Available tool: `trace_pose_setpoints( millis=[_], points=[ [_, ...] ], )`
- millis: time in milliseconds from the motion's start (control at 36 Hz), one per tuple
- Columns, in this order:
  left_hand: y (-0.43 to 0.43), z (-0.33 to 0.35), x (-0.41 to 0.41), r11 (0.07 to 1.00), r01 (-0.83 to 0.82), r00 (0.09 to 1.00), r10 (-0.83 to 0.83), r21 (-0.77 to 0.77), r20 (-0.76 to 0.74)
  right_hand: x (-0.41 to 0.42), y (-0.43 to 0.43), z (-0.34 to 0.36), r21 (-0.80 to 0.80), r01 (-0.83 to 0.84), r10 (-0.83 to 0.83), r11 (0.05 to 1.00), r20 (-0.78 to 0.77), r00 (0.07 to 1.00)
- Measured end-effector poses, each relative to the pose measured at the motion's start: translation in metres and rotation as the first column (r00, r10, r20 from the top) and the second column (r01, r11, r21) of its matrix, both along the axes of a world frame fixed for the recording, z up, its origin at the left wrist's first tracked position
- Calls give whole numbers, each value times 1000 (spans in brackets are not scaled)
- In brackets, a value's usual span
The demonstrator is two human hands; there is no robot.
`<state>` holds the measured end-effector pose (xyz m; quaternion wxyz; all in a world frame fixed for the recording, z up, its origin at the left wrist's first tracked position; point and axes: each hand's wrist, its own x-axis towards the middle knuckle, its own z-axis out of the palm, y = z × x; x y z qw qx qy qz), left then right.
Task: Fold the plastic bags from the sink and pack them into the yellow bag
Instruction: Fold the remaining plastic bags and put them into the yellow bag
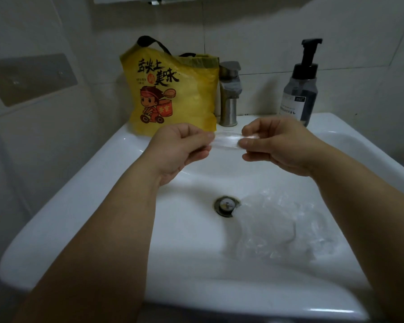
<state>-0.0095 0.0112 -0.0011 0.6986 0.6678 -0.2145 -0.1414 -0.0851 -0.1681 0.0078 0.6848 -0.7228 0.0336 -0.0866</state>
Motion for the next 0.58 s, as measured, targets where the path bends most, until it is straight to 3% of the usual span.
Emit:
trace_pose_setpoints(
  millis=[222, 306, 389, 444, 528, 583],
  points=[
    [-2, -1, 2, 994, 16, 1000, -17, -112, -13, -4, 5, 2, -191, -25, 1, 981, -124, 992],
    [-6, 3, 0, 950, -10, 992, -29, -312, -119, -4, 10, 2, -215, -11, -5, 976, -75, 997],
    [-11, 2, 0, 859, 36, 967, -159, -511, -199, -1, 19, 0, -192, 20, -16, 981, 27, 1000],
    [-15, -5, -1, 913, 139, 955, -226, -383, -191, 0, 26, -2, -167, 10, 1, 986, 62, 998],
    [-26, -14, -13, 963, 268, 957, -267, 3, -110, -1, 33, -3, -141, -61, 71, 988, 67, 995],
    [-33, -13, -17, 966, 257, 963, -253, 28, -96, -1, 35, -5, -168, -99, 111, 981, 60, 992]
  ],
)
